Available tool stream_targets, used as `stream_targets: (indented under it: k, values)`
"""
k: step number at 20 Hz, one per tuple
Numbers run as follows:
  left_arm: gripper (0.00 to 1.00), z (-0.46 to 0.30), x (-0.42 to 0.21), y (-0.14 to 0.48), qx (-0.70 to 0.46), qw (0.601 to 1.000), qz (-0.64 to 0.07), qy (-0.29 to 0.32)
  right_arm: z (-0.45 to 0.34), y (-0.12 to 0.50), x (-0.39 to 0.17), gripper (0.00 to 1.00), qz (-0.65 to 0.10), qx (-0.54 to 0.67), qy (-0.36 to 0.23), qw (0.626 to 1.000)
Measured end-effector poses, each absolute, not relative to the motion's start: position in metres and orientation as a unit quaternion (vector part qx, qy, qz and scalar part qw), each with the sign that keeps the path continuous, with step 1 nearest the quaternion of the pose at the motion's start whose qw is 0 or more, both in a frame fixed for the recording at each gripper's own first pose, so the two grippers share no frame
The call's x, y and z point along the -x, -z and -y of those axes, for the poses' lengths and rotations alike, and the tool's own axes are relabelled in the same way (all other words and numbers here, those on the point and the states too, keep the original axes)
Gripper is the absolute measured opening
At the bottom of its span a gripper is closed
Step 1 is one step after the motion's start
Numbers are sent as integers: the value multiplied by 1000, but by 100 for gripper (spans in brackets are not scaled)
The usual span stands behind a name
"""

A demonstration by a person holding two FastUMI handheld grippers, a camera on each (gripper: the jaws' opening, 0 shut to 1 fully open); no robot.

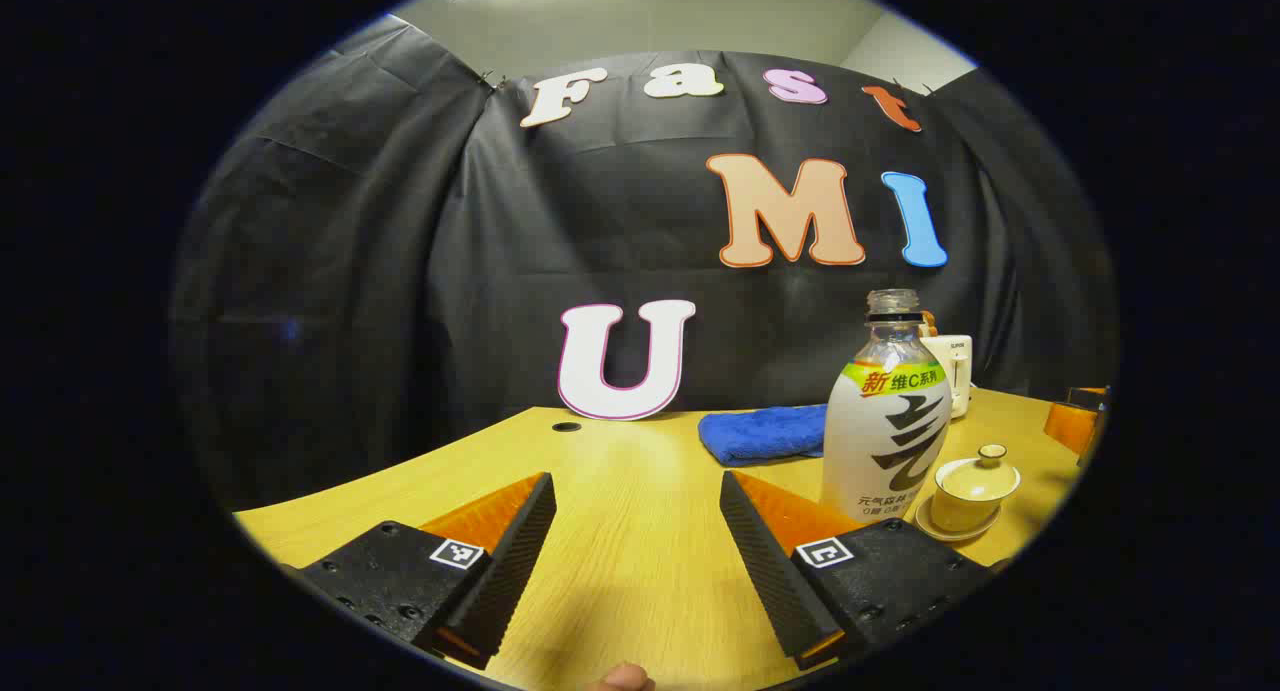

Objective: Open the teacup lid with one hand, grasp the water bottle and pour water into the teacup with the other hand; after pouring, place the water bottle on the coaster and then close the teacup lid.

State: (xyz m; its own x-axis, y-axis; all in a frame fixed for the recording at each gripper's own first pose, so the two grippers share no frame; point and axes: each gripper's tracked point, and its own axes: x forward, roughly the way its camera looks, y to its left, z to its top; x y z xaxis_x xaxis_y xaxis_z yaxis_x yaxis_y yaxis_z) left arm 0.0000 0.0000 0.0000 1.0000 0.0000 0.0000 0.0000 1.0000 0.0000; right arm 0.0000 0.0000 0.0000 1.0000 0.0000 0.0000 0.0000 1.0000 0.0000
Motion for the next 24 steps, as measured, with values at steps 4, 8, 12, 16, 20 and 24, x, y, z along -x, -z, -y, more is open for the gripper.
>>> stream_targets:
  k: [4, 8, 12, 16, 20, 24]
  values:
    - [97, 1, -1, 0, 1, 1000, 1, 2, 0, 1, -6, 97, 0, 0, -3, 1000]
    - [97, -1, -2, 1, 1, 1000, 1, -4, -3, 1, -7, 93, 0, 0, -5, 1000]
    - [96, 0, -2, 1, 1, 1000, 1, -3, -3, 0, -6, 97, 0, 0, -6, 1000]
    - [97, 0, -2, 1, 2, 1000, 1, -2, -1, 1, -7, 93, 0, 0, 0, 1000]
    - [97, 0, -2, 0, 2, 1000, 0, -1, -2, 1, -7, 97, 0, 0, 1, 1000]
    - [97, 0, -2, 1, 2, 1000, 0, -1, -1, 0, -6, 93, -1, 0, 2, 1000]
